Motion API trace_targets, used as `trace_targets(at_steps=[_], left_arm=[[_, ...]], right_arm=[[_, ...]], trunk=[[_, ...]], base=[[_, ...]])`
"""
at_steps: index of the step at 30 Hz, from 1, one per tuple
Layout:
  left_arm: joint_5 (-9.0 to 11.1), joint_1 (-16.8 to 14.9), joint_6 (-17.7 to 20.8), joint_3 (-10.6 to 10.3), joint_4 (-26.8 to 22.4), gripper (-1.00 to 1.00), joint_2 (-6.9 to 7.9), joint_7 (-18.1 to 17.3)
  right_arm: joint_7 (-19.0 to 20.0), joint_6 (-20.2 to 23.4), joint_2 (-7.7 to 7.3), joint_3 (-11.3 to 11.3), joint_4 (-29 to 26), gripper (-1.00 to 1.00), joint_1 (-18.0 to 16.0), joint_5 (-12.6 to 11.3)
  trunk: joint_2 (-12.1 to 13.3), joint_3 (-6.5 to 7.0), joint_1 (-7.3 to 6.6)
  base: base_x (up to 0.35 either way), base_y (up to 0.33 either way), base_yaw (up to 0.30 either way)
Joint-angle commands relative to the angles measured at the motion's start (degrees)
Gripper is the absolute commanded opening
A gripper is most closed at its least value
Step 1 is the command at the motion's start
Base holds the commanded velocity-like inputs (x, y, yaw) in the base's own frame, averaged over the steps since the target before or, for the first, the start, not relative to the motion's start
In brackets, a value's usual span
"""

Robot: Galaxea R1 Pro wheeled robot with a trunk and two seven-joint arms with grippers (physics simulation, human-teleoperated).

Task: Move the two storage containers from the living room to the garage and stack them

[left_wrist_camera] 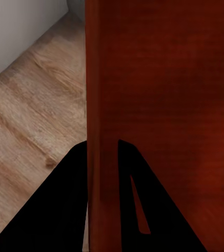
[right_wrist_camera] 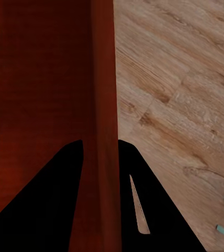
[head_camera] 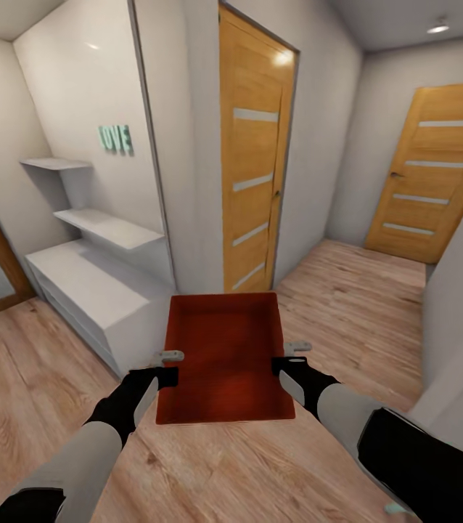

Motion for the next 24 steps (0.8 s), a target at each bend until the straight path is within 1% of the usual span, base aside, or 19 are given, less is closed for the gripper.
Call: trace_targets(at_steps=[1, 24], left_arm=[[0.63, 0.02, 0.34, -0.09, -0.02, -1.0, 0.2, 0.54], [0.67, 0.02, 0.34, -0.06, -0.04, -1.0, 0.2, 0.55]], right_arm=[[-0.19, -2.39, -0.73, -0.38, -0.31, -1.0, -0.07, 0.49], [-0.17, -2.39, -0.74, -0.38, -0.31, -1.0, -0.07, 0.49]], trunk=[[-0.12, -0.12, 0.06], [-0.12, -0.12, 0.06]], base=[[0.322, 0.0, -0.273], [0.322, 0.0, -0.277]])
